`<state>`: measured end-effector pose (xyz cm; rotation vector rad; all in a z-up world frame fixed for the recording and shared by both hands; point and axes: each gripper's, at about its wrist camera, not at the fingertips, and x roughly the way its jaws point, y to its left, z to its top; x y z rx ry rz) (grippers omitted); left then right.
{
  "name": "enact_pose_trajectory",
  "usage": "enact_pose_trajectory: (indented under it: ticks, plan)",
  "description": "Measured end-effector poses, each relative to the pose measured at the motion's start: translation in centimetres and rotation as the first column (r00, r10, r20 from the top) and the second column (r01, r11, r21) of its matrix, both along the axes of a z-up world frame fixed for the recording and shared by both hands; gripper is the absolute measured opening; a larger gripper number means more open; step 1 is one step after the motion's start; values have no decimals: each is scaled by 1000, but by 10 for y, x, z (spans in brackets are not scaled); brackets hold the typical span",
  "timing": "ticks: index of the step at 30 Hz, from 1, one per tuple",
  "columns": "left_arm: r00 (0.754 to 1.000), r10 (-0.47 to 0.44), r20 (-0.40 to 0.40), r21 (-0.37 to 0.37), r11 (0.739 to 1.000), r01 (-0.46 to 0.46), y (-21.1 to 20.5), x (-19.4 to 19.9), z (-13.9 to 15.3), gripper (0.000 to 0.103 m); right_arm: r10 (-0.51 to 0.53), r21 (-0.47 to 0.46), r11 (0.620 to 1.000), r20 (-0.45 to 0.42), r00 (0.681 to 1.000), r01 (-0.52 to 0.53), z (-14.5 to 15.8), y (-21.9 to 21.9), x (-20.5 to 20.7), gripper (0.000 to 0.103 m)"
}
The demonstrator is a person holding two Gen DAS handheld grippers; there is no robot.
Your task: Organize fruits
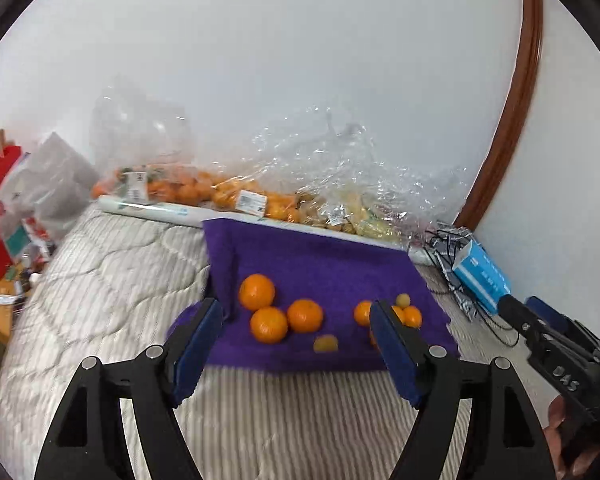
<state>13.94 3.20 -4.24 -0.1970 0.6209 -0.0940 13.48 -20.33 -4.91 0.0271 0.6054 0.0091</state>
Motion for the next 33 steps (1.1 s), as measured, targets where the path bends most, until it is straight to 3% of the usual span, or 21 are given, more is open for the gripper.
enact_pose_trajectory:
  ticks: [3, 8, 12, 14, 21, 33]
  plan:
    - [1000, 25, 1, 74, 997, -25, -4, -26, 6, 75, 7, 26, 1000, -21, 1000, -6, 4, -2, -27, 66]
    - [1000, -1, 20, 97, 995, -1, -13, -69, 15, 75, -7, 29, 1000, -3, 1000, 7, 9, -2, -71, 86]
    - [999, 22, 45, 133, 991, -27, -20, -96, 21, 86, -11, 14, 1000, 32, 999, 10, 17, -2, -106, 96]
    - [999, 20, 43, 125, 992, -25, -21, -107, 22, 87, -23, -5, 1000, 51, 998, 23, 23, -2, -118, 100]
    - [998, 11, 65, 111, 994, -19, -22, -134, 32, 89, -23, -15, 1000, 84, 996, 25, 39, -4, -150, 102]
    - [996, 26, 86, 122, 992, -36, -27, -144, 41, 89, -24, -16, 1000, 104, 994, 26, 47, -5, -166, 102]
